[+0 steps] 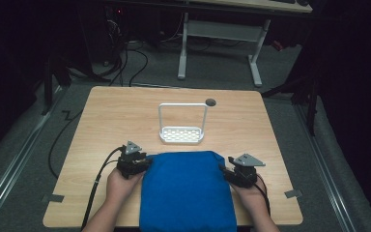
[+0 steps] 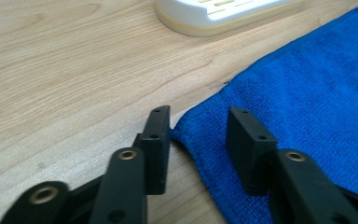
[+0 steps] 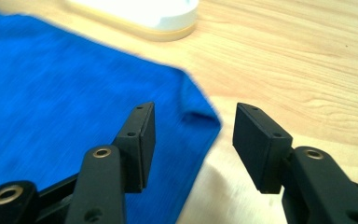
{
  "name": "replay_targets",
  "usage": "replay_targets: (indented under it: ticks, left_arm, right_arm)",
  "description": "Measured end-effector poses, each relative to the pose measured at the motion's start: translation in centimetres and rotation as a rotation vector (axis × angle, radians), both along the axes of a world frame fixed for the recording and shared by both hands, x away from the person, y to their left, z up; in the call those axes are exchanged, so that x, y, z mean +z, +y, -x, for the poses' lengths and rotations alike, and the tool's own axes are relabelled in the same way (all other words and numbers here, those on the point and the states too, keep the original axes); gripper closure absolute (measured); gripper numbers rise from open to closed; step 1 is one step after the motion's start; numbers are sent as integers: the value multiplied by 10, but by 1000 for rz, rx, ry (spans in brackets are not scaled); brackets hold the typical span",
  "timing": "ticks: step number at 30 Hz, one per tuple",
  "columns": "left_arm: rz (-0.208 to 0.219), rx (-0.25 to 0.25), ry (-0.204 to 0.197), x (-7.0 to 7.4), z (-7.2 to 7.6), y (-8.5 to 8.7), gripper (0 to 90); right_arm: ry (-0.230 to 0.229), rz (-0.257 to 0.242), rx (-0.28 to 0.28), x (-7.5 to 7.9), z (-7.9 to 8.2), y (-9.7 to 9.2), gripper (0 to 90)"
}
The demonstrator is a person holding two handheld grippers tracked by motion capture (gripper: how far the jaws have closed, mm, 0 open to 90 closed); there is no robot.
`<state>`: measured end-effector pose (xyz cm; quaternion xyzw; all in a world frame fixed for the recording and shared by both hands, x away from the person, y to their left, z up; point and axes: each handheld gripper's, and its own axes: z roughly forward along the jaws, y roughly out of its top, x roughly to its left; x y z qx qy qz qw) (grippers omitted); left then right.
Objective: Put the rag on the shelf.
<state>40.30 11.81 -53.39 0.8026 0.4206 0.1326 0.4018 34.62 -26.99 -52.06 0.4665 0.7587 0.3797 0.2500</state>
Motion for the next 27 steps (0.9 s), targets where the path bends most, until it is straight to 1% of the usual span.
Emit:
replay_targets:
  ticks: [1,2,3,4,5,6,8,9,10,11,12,13,16,18,20,23,24,26,27]
  left_arm:
    - [3,-5,1,0,0,0,648]
    - [4,-4,3,0,0,0,654]
    - [4,-4,3,0,0,0,676]
    - [23,-9,14,-1,-1,2,701]
    - [29,-12,22,-1,-2,3,714]
    - [37,-10,25,-1,-2,3,724]
    - [45,-14,34,-1,-3,4,754]
    - [45,-14,34,-1,-3,4,763]
    - [48,-13,39,-1,-3,5,782]
    - [48,-13,39,-1,-3,5,792]
    - [53,-7,43,-1,-4,6,811]
    - [53,-7,43,-1,-4,6,824]
    - [57,-2,48,-2,-4,7,853]
    - [60,0,48,-2,-3,7,857]
    - [64,1,51,-2,-3,7,856]
    - [69,-1,51,-2,-3,8,843]
    - [69,-1,51,-2,-3,8,842]
    - [70,0,51,-2,-3,8,843]
    - [70,0,51,-2,-3,8,843]
  right_arm:
    - [22,-1,-16,1,-6,0,486]
    - [30,-9,-24,1,-12,0,492]
    - [30,-9,-24,1,-12,0,492]
    - [55,-24,-27,0,-22,1,492]
    - [69,-15,-20,-1,-26,3,495]
    - [66,-14,-13,-3,-29,6,506]
    - [94,19,-5,-6,-35,12,518]
    - [94,19,-5,-6,-35,12,518]
    - [115,33,4,-9,-37,17,524]
    - [115,33,4,-9,-37,17,524]
    - [110,44,-3,-10,-39,18,540]
    - [113,43,-12,-9,-41,17,571]
    - [120,28,-29,-9,-42,15,602]
    - [121,46,-36,-8,-43,15,643]
    - [105,63,-52,-6,-44,14,675]
    - [78,68,-72,-4,-43,11,705]
    - [76,65,-70,-5,-43,9,713]
    - [88,38,-59,-6,-44,6,724]
    - [88,38,-59,-6,-44,6,724]
